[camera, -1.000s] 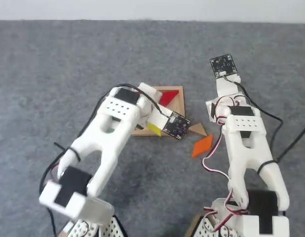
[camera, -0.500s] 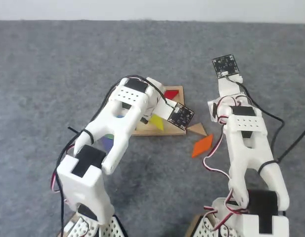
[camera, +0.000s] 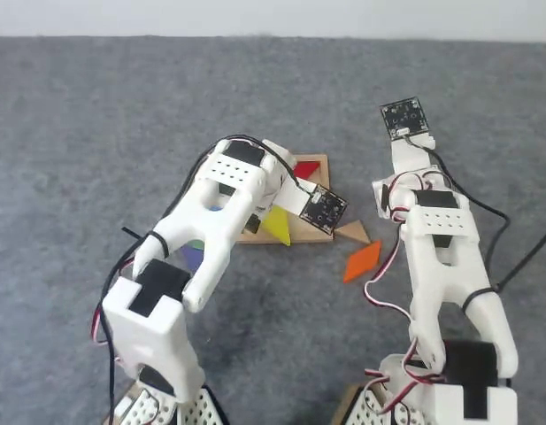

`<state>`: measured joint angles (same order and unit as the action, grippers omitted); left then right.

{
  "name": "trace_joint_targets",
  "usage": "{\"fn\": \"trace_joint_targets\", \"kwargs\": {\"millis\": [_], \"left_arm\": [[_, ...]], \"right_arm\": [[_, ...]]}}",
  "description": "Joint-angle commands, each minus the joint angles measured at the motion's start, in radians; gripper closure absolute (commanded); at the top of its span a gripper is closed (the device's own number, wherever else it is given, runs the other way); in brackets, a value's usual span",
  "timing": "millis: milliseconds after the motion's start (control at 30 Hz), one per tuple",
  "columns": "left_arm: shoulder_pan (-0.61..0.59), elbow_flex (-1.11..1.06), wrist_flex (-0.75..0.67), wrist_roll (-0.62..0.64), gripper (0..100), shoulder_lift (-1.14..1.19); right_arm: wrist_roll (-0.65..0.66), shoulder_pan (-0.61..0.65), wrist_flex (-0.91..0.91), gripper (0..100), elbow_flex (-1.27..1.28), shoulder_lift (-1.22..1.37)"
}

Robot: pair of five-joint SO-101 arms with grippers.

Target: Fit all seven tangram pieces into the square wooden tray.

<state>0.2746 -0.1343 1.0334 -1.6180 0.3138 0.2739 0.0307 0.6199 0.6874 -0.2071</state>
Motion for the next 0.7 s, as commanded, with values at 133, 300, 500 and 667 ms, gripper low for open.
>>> {"fn": "trace_joint_targets", "kwargs": {"millis": [133, 300, 500, 667], "left_arm": [[-0.046, 0.162, 0.140, 0.166, 63, -0.023], [-0.106, 0.286, 0.338, 0.295, 63, -0.023], [-0.210, 0.289, 0.295, 0.827, 63, -0.107], [-0.296, 0.136, 0.269, 1.053, 67, -0.287]], "right_arm": [[-0.012, -0.007, -0.021, 90.9, -0.040, -0.054], [-0.012, -0.007, -0.021, 90.9, -0.040, -0.054], [-0.011, -0.005, -0.021, 90.9, -0.040, -0.054], [-0.011, 0.001, -0.021, 90.9, -0.040, -0.054]]}}
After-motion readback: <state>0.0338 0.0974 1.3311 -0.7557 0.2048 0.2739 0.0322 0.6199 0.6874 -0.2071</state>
